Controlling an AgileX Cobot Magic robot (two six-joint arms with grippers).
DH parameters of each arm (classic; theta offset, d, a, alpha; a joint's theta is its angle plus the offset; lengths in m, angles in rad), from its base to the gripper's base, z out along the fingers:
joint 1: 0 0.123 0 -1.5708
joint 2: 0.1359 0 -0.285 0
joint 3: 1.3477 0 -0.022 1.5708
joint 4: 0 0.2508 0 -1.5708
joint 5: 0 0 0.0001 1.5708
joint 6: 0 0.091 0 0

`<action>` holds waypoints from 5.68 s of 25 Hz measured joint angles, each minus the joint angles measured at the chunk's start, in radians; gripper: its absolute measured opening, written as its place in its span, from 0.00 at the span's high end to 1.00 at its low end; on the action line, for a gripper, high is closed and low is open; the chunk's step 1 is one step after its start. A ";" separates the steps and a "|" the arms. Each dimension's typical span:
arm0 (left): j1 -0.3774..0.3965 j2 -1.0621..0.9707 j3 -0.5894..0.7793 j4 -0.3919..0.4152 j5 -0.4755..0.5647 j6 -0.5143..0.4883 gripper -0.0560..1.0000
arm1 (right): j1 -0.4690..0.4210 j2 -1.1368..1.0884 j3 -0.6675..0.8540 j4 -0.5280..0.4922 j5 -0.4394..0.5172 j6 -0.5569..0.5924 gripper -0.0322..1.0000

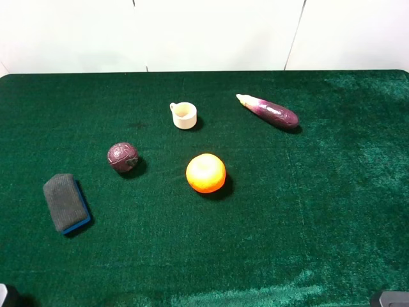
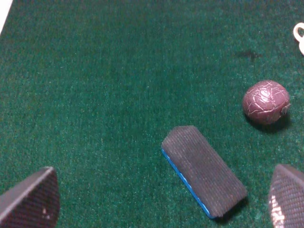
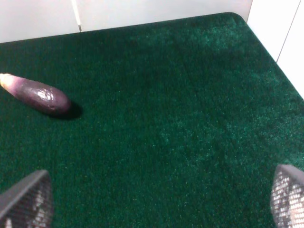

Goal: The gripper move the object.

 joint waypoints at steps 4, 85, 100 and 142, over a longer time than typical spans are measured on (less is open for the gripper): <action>0.000 0.000 0.000 0.000 0.000 0.000 0.11 | 0.000 0.000 0.000 0.000 0.000 0.000 0.30; 0.000 0.942 -0.257 -0.023 0.088 -0.236 0.05 | 0.000 0.000 0.000 0.000 0.000 0.000 0.30; 0.000 1.125 -0.064 -0.026 -0.209 -0.393 0.04 | 0.000 0.000 0.000 0.000 0.000 0.000 0.30; -0.365 1.752 -0.062 0.045 -0.700 -0.876 0.13 | 0.000 0.000 0.000 0.000 0.000 0.000 0.30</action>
